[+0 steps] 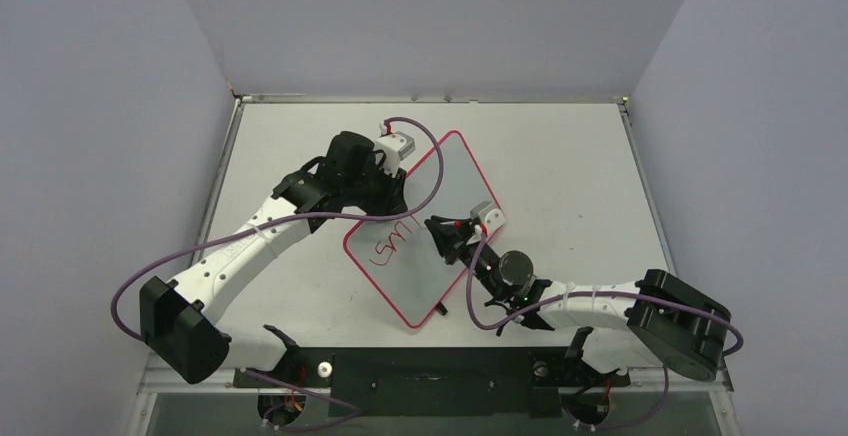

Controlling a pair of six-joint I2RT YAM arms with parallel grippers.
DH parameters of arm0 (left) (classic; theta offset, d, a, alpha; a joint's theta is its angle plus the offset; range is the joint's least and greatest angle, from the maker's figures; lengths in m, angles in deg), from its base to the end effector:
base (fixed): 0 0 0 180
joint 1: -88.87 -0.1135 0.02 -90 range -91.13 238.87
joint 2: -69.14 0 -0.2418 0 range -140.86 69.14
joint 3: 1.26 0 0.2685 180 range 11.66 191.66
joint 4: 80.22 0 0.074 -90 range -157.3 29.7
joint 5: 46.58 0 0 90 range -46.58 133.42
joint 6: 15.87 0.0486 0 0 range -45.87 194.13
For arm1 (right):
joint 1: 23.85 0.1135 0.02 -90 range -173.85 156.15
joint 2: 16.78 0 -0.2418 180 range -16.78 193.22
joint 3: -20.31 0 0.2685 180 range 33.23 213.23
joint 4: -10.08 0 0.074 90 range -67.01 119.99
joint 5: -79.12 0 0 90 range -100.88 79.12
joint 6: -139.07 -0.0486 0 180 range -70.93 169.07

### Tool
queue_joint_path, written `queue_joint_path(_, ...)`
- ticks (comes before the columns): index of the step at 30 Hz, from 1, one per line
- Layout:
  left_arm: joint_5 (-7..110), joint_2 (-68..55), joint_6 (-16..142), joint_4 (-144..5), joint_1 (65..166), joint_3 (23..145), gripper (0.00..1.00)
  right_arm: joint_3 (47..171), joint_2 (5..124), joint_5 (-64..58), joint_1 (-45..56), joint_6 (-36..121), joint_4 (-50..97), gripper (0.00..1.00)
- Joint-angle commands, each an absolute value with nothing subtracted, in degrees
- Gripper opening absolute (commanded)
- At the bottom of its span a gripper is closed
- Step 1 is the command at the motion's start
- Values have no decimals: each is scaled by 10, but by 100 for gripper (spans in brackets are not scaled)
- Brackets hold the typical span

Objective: Write a sentence on the whiteboard

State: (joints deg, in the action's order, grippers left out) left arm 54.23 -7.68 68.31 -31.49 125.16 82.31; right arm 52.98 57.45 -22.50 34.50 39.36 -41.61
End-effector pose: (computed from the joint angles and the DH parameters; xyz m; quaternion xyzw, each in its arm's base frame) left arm 0.2541 -0.1979 0.2991 0.2760 0.8674 -0.2258 0.3471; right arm 0.1526 0.2289 0.1895 -0.1923 0.6139 0.3730 0.6686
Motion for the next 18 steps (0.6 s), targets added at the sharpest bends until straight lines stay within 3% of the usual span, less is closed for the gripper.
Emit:
queue_joint_path(1, 468, -81, 761, -298, 1259, 804, 0, 531, 545, -236, 352, 397, -405, 0)
queue_joint_path(9, 468, -82, 760, -299, 1258, 804, 0, 575, 515, -241, 352, 425, -377, 0)
queue_joint_path(18, 468, -81, 760, -298, 1258, 803, 0, 645, 573, -294, 348, 416, -393, 0)
